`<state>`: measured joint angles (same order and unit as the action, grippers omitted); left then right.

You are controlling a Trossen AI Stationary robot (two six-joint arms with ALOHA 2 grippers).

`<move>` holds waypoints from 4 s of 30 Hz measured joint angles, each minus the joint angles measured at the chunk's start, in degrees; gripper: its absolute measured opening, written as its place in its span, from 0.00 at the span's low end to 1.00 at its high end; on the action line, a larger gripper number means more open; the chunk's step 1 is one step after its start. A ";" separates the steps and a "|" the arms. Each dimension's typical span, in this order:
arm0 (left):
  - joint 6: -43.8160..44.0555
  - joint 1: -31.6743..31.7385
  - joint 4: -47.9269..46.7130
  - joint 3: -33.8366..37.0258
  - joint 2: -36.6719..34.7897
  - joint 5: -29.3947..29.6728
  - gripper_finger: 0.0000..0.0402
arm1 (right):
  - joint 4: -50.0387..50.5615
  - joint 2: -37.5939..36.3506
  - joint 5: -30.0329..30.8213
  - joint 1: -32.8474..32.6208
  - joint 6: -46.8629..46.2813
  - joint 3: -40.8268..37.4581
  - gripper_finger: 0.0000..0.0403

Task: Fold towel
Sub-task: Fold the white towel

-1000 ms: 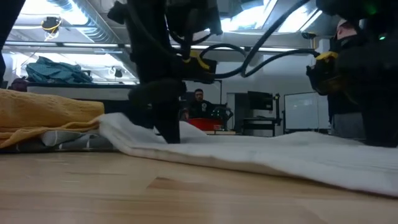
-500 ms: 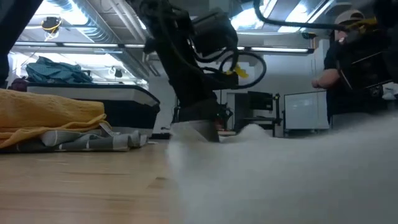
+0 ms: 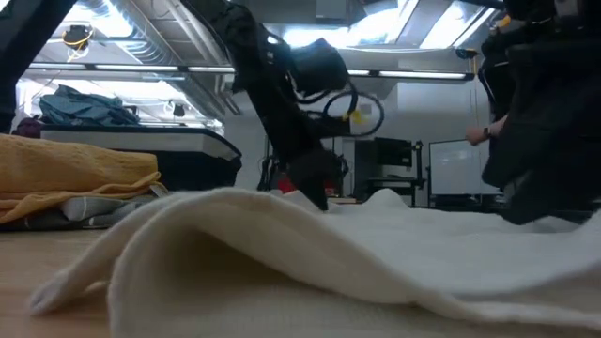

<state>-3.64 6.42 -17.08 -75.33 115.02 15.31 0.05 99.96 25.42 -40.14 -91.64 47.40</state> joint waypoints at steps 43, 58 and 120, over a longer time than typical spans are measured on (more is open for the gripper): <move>0.30 -20.68 -26.91 -0.83 -17.10 -1.44 0.14 | 3.17 -10.88 -16.41 0.07 15.36 0.11 0.42; -6.41 -30.41 -26.34 -0.83 -14.69 -1.38 0.51 | 3.01 -10.88 -27.16 -0.02 28.46 0.11 0.42; -23.85 -36.79 -2.94 -0.81 0.04 -6.88 0.51 | 19.43 0.97 -20.91 -0.02 89.69 10.06 0.42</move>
<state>-27.48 -30.37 -20.02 -76.14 115.07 8.43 19.49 100.93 4.51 -40.16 -1.95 57.46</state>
